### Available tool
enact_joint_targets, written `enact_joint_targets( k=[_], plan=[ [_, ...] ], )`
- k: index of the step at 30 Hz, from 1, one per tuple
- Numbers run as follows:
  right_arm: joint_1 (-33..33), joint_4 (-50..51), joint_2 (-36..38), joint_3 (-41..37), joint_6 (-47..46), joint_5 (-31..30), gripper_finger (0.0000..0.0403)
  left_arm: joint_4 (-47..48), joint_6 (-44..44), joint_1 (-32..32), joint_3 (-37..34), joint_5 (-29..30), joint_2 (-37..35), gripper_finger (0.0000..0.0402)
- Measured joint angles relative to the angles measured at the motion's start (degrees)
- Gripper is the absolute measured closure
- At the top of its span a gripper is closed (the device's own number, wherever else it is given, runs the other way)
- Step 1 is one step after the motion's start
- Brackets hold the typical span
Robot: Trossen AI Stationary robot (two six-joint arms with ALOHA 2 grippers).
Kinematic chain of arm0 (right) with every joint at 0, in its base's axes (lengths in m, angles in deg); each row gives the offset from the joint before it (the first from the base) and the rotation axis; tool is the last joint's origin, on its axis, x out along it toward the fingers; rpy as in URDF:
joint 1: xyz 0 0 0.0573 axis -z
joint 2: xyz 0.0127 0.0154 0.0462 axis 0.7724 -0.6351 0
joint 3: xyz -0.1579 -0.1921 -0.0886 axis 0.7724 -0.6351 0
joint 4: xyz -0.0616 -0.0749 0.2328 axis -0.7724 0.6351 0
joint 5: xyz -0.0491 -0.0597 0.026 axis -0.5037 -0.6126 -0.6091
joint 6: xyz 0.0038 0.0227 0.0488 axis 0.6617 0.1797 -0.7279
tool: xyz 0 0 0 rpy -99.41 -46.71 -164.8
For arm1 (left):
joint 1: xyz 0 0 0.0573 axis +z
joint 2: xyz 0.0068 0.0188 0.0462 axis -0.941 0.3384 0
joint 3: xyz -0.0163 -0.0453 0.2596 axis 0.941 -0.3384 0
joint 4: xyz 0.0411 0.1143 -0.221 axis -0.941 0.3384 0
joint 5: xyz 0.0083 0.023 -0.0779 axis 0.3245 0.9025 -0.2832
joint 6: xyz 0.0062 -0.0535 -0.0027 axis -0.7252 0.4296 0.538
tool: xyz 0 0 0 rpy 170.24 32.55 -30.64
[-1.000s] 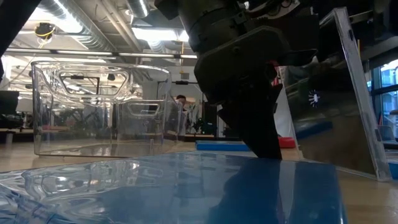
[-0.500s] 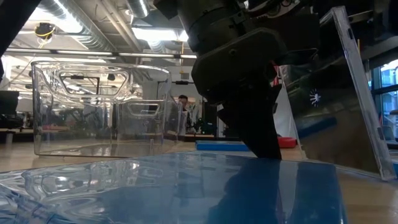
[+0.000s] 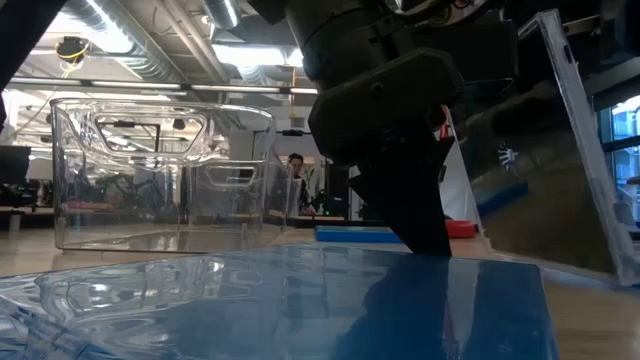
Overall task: Pick & place jewel cases by type
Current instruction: Put the middle black cd case into the bottom transparent bin
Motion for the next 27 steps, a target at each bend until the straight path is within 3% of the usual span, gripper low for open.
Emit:
enact_joint_targets(
  k=[8,27],
  plan=[
    [-1.3,-0.3,0.0,0.0,0.0,-2.5,0.0148,6.9,-0.2,0.0,2.5,3.5,0.2,0.0396],
    [-2.3,-0.2,0.0,0.0,0.0,-1.6,0.0148,7.3,0.2,0.2,4.7,5.3,0.0,0.0398]
  ],
)
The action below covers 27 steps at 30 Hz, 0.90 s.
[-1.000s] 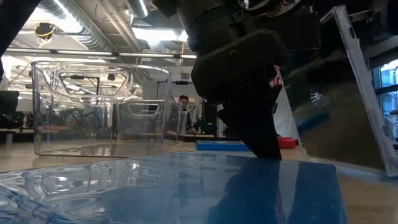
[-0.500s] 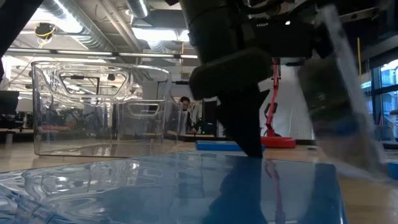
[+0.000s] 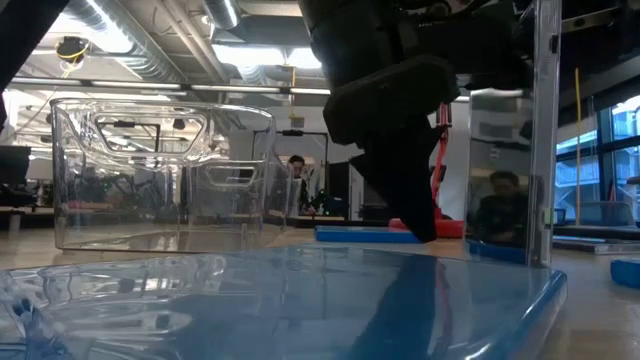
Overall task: Pick & place jewel cases by type
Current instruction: Put the middle black cd case into the bottom transparent bin
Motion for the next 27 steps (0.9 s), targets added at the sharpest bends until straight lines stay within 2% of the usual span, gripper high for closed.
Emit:
enact_joint_targets(
  k=[27],
  plan=[
    [-0.2,-1.7,0.0,0.2,0.0,-2.9,0.0148,8.0,0.7,-0.1,0.2,-0.3,-0.2,0.0399]
  ],
)
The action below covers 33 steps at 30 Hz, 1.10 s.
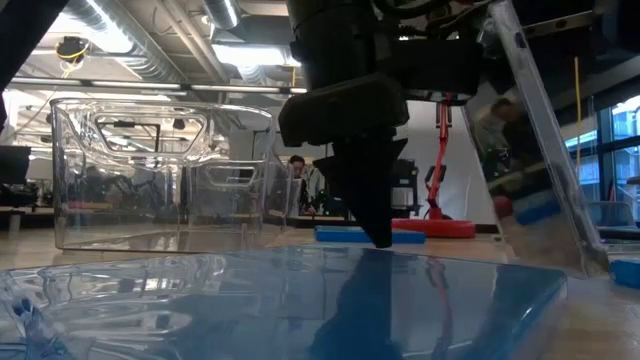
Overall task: Pick & place jewel cases by type
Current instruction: Put the middle black cd case into the bottom transparent bin
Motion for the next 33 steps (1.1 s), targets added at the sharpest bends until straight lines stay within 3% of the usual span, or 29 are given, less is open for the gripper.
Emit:
enact_joint_targets(
  k=[22,33],
  plan=[
    [0.0,0.2,0.0,1.2,0.0,-0.2,0.0148,0.1,0.2,0.0,-0.1,0.0,0.0,0.0399],
    [-0.4,0.8,0.2,1.3,0.3,-4.2,0.0148,-0.5,0.2,0.1,-0.2,0.0,0.0,0.0399]
  ],
)
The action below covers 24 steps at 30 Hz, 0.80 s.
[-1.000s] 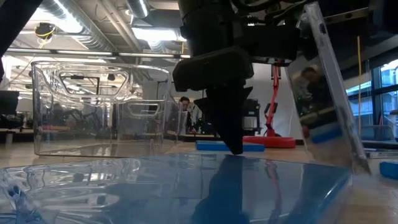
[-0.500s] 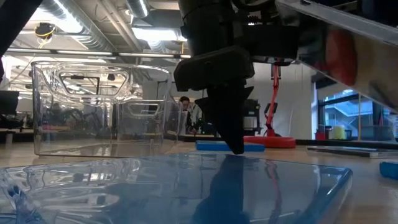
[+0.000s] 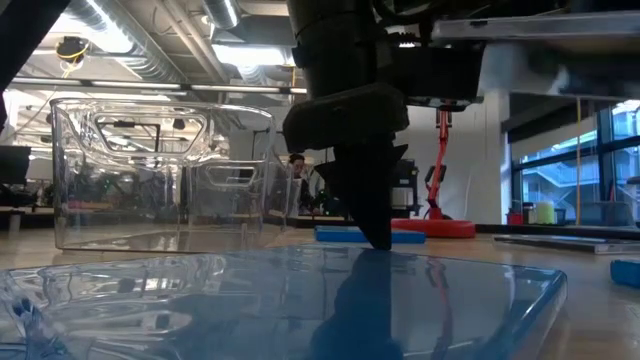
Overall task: Pick & place jewel cases by type
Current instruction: Put the middle black cd case into the bottom transparent bin
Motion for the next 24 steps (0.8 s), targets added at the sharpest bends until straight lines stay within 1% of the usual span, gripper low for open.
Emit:
enact_joint_targets(
  k=[9,20,24],
  plan=[
    [-0.6,0.1,0.0,0.0,0.1,-3.7,0.0148,0.0,0.1,0.0,0.0,-0.1,0.0,0.0399],
    [-0.6,1.1,0.0,0.0,0.0,-3.8,0.0148,-0.3,0.0,0.0,0.0,0.0,0.1,0.0399],
    [-1.4,1.4,0.0,0.0,0.0,-4.9,0.0148,-1.5,0.0,0.0,0.0,-0.1,0.1,0.0397]
  ],
)
